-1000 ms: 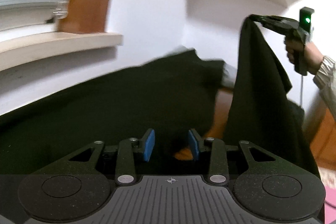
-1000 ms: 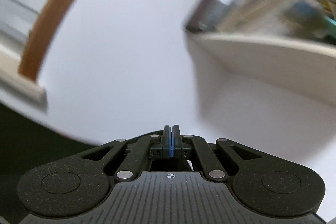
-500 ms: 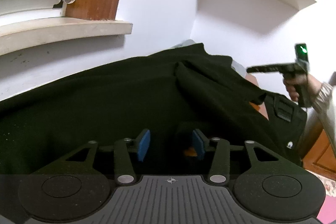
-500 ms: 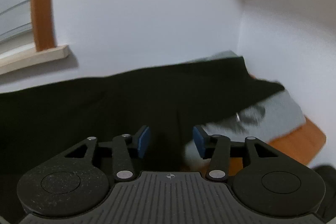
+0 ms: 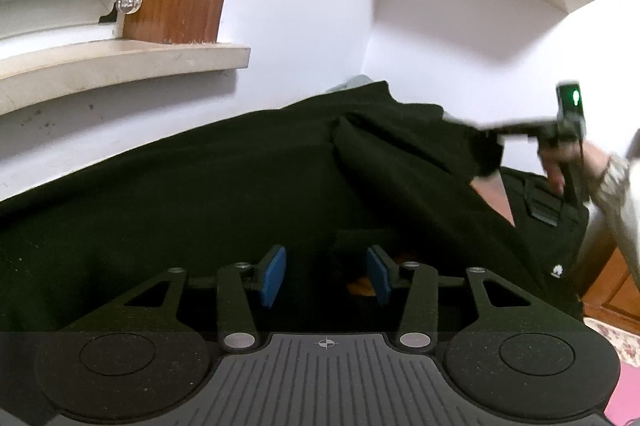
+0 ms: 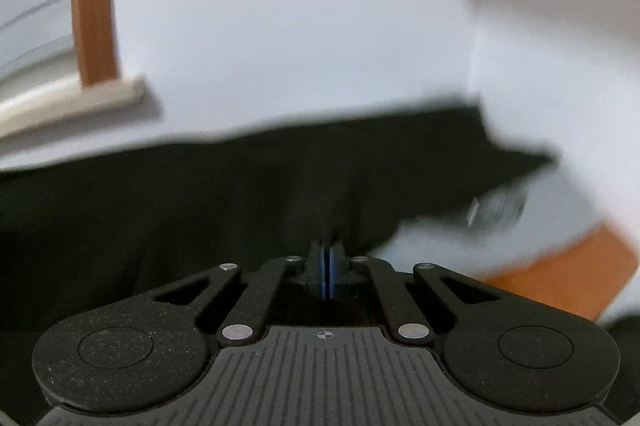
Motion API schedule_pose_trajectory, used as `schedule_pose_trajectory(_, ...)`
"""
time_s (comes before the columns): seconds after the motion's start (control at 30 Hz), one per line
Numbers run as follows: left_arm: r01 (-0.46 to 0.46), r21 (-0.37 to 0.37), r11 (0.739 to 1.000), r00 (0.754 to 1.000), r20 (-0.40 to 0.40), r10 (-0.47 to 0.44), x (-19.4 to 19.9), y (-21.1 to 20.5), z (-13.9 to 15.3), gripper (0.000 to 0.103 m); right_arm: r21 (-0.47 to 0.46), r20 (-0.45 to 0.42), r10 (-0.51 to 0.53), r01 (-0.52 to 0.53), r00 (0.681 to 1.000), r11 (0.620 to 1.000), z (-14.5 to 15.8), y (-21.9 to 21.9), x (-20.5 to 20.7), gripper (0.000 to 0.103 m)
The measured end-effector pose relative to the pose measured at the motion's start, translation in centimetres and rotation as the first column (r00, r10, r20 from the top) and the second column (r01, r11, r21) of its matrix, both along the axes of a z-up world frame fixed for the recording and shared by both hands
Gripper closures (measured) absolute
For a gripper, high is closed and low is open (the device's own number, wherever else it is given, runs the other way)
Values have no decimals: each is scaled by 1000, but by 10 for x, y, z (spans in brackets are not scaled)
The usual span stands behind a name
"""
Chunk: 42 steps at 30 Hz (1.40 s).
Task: Fold clothes
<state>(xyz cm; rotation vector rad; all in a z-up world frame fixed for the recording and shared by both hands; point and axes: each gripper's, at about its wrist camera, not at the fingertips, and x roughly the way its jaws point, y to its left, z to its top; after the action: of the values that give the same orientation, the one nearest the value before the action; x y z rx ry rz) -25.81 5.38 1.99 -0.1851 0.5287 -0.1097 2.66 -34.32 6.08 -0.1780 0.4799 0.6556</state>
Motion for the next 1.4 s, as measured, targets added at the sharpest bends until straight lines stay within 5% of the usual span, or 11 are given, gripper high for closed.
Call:
schedule_pose_trajectory(0.13, -33, 27, 999, 999, -18, 34, 1, -3, -1, 54, -21, 210, -101, 108, 973, 994, 59, 2, 36, 100)
schedule_pose_trajectory(0.33, -82, 68, 994, 995, -42, 85, 3, -7, -2, 54, -78, 462, -261, 332, 847, 940, 124, -3, 110, 98)
schedule_pose_trajectory(0.47, -109, 95, 990, 992, -54, 114, 4, -10, -2, 50, -212, 227, -410, 455, 884, 865, 84, -12, 170, 66)
schedule_pose_trajectory(0.53, -114, 106, 988, 991, -53, 120, 3, -12, -2, 49, -288, 173, -418, 452, 892, 845, 57, -18, 178, 65)
schedule_pose_trajectory(0.67, -118, 116, 986, 990, -58, 125, 5, -14, -1, 49, -312, 144, -369, 396, 918, 864, 21, -32, 158, 54)
schedule_pose_trajectory(0.87, -101, 164, 981, 992, -64, 112, 7, -23, -1, 49, -121, 73, -285, 292, 956, 949, -15, -44, 76, 43)
schedule_pose_trajectory(1.07, -112, 178, 978, 993, -12, 116, -7, -38, 9, 49, -52, 32, -194, 196, 980, 979, -48, -24, 24, 37)
schedule_pose_trajectory(1.3, -115, 155, 981, 993, 24, 113, -33, -61, 25, 48, -139, 73, -239, 247, 968, 959, -55, -16, 54, 39)
schedule_pose_trajectory(1.33, -111, 150, 982, 994, 24, 109, -35, -65, 27, 48, -136, 56, -245, 250, 968, 959, -54, -21, 55, 52)
schedule_pose_trajectory(1.37, -107, 144, 984, 994, 24, 105, -38, -68, 29, 48, -134, 39, -250, 253, 967, 958, -54, -25, 57, 82)
schedule_pose_trajectory(1.4, -103, 138, 985, 995, 24, 101, -40, -71, 30, 48, -138, 57, -301, 306, 952, 942, -49, -29, 62, 95)
